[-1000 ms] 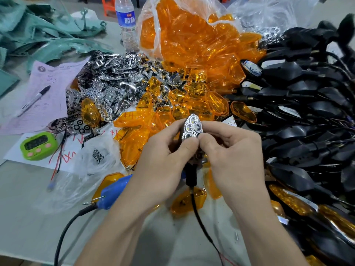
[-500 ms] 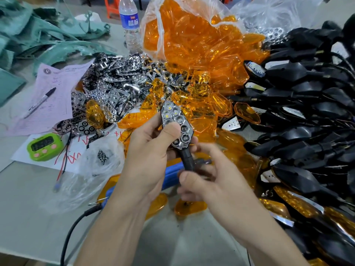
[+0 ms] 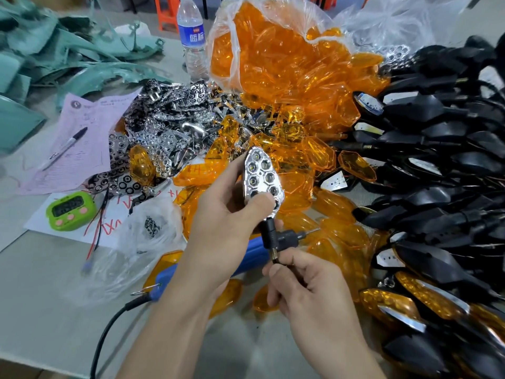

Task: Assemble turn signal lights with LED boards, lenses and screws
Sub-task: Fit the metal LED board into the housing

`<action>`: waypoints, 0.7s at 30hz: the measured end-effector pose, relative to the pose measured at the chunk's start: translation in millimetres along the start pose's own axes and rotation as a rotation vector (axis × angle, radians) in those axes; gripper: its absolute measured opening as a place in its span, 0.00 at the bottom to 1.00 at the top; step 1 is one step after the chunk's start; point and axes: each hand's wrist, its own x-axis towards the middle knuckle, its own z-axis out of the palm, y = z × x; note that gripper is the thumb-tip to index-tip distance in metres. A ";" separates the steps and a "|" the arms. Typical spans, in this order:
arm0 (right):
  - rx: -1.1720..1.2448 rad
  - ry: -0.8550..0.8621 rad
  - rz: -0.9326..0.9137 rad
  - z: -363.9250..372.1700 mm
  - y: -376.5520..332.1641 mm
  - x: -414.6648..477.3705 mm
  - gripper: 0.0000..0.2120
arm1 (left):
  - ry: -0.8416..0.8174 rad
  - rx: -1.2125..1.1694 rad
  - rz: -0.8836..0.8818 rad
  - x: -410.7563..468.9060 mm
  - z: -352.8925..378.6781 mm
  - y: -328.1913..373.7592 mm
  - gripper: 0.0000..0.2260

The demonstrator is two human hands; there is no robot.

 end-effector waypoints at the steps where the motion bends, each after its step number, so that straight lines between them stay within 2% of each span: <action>1: 0.014 0.015 0.007 0.5 0.4 -0.2 0.13 | -0.004 -0.002 -0.002 0.4 -0.2 -0.7 0.19; 13: 0.080 0.080 0.002 7.8 -0.6 -6.2 0.12 | -0.058 -0.054 -0.034 0.9 0.5 4.8 0.20; 21: 0.058 0.214 -0.039 13.2 1.0 -11.1 0.12 | -0.088 -0.028 -0.006 2.6 -2.2 9.5 0.20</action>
